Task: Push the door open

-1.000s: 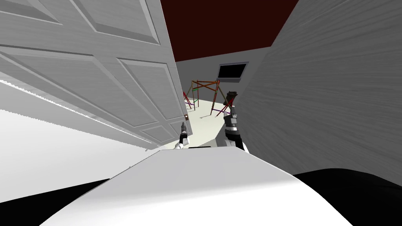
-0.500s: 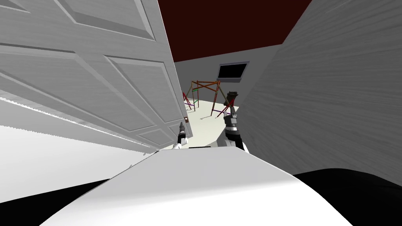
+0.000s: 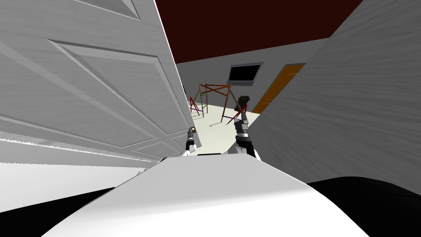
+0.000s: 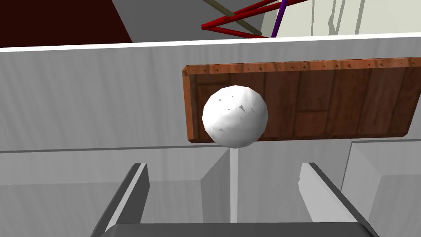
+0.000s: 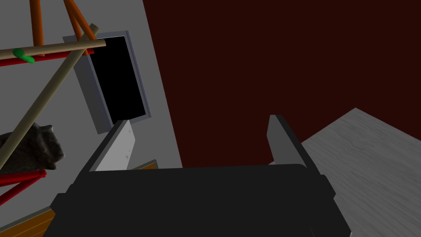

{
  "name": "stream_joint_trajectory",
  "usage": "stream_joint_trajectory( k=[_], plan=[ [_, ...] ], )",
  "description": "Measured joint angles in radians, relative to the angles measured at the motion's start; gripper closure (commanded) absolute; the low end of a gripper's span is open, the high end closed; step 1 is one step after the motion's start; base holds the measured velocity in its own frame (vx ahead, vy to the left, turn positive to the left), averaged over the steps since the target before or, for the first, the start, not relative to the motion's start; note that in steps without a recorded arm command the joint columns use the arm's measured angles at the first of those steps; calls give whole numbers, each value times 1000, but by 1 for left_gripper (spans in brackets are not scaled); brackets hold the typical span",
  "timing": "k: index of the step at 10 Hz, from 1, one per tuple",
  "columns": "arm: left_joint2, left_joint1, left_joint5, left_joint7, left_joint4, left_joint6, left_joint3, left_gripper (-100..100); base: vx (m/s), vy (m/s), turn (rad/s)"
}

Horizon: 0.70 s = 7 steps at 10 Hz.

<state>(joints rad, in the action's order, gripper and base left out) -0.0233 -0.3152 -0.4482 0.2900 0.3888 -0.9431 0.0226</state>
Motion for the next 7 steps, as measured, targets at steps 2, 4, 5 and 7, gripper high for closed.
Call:
stream_joint_trajectory(
  k=[2, 4, 5, 7],
  plan=[
    [19, 12, -1, 2, 16, 6, 3, -100, 136, 7, 5],
    [20, 11, -1, 2, 15, 5, 3, 100, -22, -1, -9],
    [19, 11, -1, 3, 16, 6, 3, 100, -17, 0, -5],
    [20, 12, -1, 3, 15, 8, 2, 100, -8, -2, -1]
  ],
)
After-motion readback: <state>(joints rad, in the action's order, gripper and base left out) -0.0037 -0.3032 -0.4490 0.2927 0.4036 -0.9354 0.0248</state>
